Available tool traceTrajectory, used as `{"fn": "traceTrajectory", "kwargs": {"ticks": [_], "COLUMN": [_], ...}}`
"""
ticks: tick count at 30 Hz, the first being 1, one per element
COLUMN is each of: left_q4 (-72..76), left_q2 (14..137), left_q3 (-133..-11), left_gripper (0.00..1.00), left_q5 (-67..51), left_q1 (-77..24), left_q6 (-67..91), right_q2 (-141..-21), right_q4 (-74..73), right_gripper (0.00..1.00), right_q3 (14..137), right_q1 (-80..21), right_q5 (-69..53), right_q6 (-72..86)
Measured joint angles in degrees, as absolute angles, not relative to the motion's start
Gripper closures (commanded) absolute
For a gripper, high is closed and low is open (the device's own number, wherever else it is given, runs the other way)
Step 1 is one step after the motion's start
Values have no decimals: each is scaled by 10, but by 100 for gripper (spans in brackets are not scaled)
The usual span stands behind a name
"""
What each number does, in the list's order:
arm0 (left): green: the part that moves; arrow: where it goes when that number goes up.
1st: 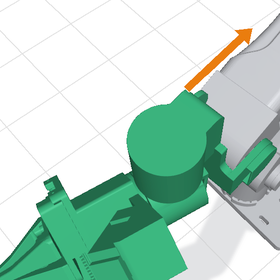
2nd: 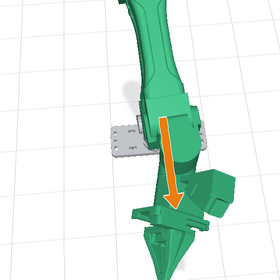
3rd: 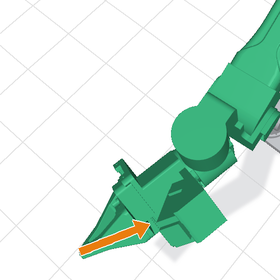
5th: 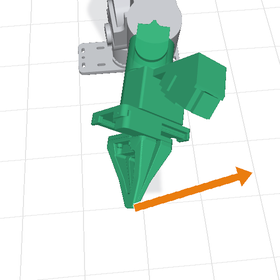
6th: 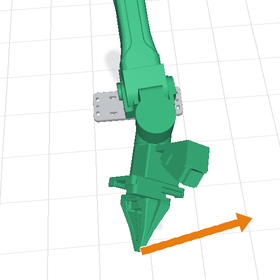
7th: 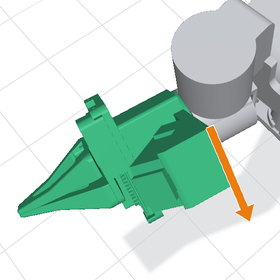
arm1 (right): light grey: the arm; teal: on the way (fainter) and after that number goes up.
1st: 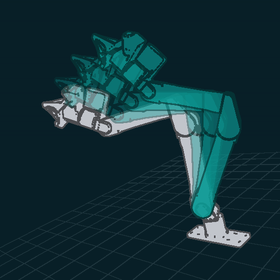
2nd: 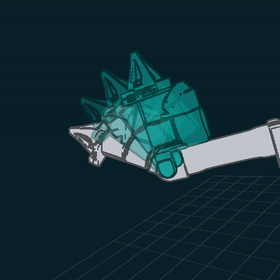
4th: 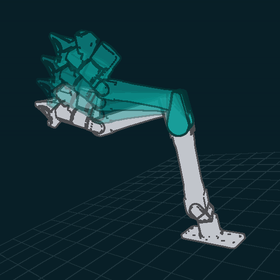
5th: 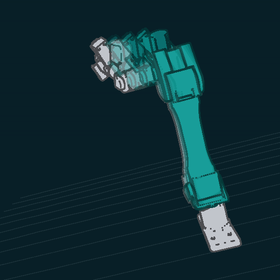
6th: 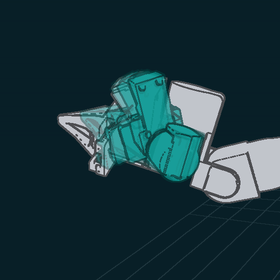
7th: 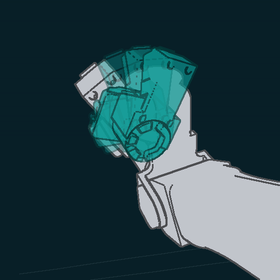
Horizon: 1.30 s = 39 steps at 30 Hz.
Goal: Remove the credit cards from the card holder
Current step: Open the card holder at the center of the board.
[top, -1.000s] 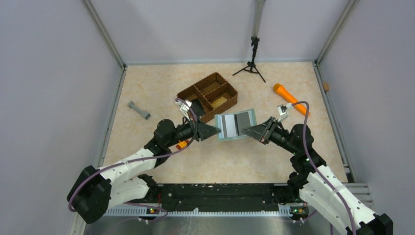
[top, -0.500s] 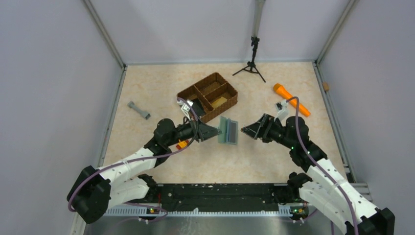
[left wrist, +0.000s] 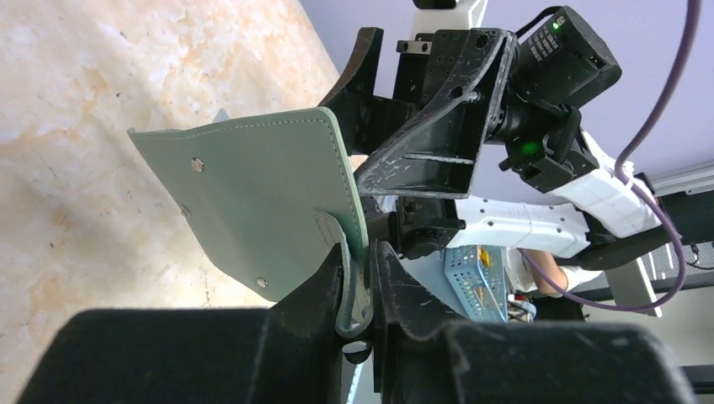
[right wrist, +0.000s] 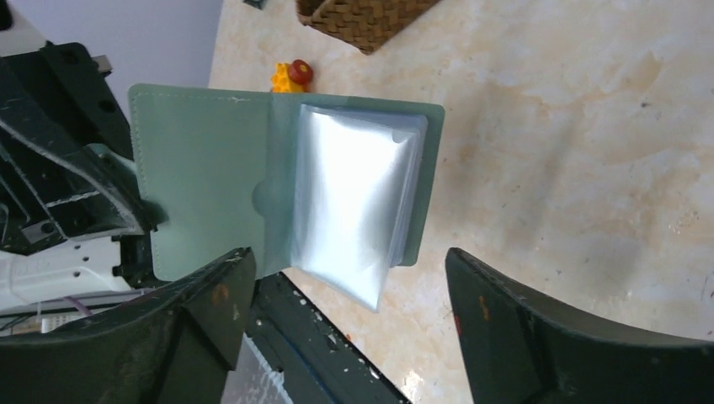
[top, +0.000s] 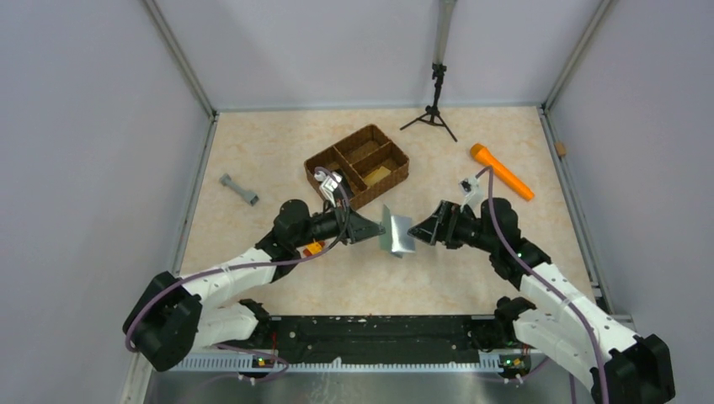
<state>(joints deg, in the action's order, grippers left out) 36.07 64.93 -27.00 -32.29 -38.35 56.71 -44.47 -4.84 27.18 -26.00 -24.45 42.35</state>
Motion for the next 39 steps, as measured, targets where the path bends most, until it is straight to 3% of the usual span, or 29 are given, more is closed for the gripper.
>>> {"fn": "traceTrajectory", "kwargs": {"ticks": [12, 16, 26, 39], "left_q4": [435, 423, 239, 19], "left_q2": [790, 824, 803, 810], "left_q3": [-255, -253, -264, -336], "left_gripper": [100, 100, 100, 100], "left_q5": [-335, -336, -292, -236], "left_q1": [-385, -386, -389, -418], "left_q6": [590, 585, 466, 317], "right_q2": [-495, -495, -511, -538], "right_q4": [-22, -17, 25, 64], "right_gripper": [5, 10, 18, 20], "right_q3": [188, 165, 157, 145], "right_q1": [-260, -260, -260, -260], "right_q5": [-221, -218, -228, -265], "right_q6": [452, 458, 467, 486]}}
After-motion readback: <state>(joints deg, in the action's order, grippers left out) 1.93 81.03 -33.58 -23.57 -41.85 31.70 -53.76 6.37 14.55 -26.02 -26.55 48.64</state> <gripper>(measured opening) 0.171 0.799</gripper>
